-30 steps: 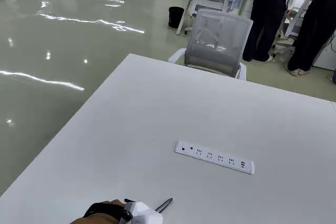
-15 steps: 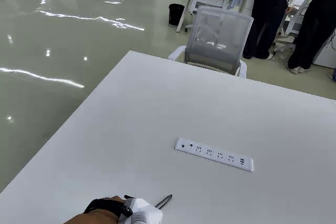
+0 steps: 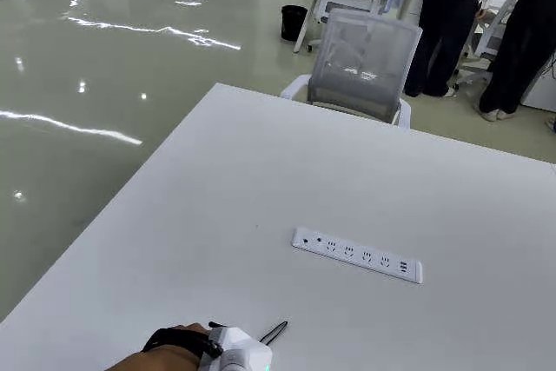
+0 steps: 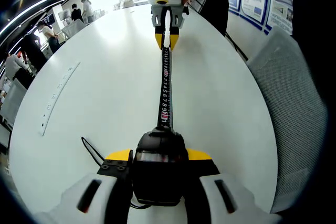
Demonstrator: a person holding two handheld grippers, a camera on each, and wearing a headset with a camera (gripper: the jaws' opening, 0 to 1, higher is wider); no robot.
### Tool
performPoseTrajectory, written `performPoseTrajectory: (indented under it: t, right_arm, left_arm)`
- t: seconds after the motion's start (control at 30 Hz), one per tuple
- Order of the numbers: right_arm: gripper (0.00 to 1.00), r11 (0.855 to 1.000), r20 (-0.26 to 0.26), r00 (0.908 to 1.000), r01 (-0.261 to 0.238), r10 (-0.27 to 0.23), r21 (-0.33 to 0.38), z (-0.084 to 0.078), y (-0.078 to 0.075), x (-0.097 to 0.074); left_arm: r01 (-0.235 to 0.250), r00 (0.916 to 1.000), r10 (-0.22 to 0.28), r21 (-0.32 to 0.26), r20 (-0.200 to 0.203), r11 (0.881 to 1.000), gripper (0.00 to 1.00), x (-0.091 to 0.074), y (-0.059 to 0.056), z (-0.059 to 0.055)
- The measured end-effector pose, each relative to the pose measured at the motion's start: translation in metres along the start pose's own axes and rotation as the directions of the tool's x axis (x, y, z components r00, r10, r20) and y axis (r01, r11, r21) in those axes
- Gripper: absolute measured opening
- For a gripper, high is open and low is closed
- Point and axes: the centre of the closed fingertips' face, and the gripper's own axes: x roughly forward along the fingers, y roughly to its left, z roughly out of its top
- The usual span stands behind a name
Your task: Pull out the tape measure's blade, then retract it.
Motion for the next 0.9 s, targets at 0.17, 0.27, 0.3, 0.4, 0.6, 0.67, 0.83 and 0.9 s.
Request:
performPoseTrajectory:
  t: [0.17, 0.27, 0.3, 0.4, 0.6, 0.67, 0.83, 0.9]
  right_arm:
    - [0.12, 1.000, -0.005, 1.0000, 0.003, -0.003, -0.010, 0.001, 0.001, 0.001]
    - [0.12, 1.000, 0.005, 1.0000, 0.003, -0.003, 0.006, 0.001, 0.000, 0.001]
    - [0.12, 1.000, 0.008, 1.0000, 0.002, -0.003, 0.006, 0.001, 0.001, 0.000]
    - [0.12, 1.000, 0.018, 0.9998, 0.007, -0.006, -0.015, 0.000, 0.001, 0.001]
    - [0.20, 0.996, -0.010, 0.9960, 0.089, -0.089, 0.013, -0.008, -0.008, 0.000]
    - [0.33, 0.996, 0.002, 0.9957, 0.093, -0.093, 0.015, -0.005, -0.009, 0.001]
    - [0.53, 0.993, 0.042, 0.9938, 0.101, -0.103, 0.057, -0.002, -0.008, -0.008]
    - [0.58, 0.988, 0.082, 0.9878, 0.125, -0.132, 0.090, 0.004, -0.010, -0.015]
  left_arm:
    - [0.001, 1.0000, -0.001, -0.001, -0.001, 1.000, 0.33, 0.000, 0.000, 0.000]
    - [0.000, 1.0000, 0.000, 0.001, -0.001, 1.000, 0.33, 0.000, -0.001, 0.000]
    - [-0.001, 1.0000, 0.001, 0.002, -0.001, 1.000, 0.33, 0.000, -0.001, 0.000]
    - [-0.005, 1.0000, 0.005, 0.005, 0.001, 1.000, 0.33, 0.000, -0.001, 0.000]
    - [-0.016, 0.9993, 0.015, 0.009, 0.034, 1.000, 0.34, 0.004, 0.002, -0.005]
    - [-0.016, 0.9994, 0.015, 0.016, 0.032, 1.000, 0.34, 0.004, 0.001, -0.004]
    - [-0.014, 0.9995, 0.013, 0.039, 0.029, 0.999, 0.34, 0.005, 0.002, -0.006]
    - [-0.012, 0.9994, 0.011, 0.034, 0.033, 0.999, 0.34, 0.006, 0.004, -0.008]
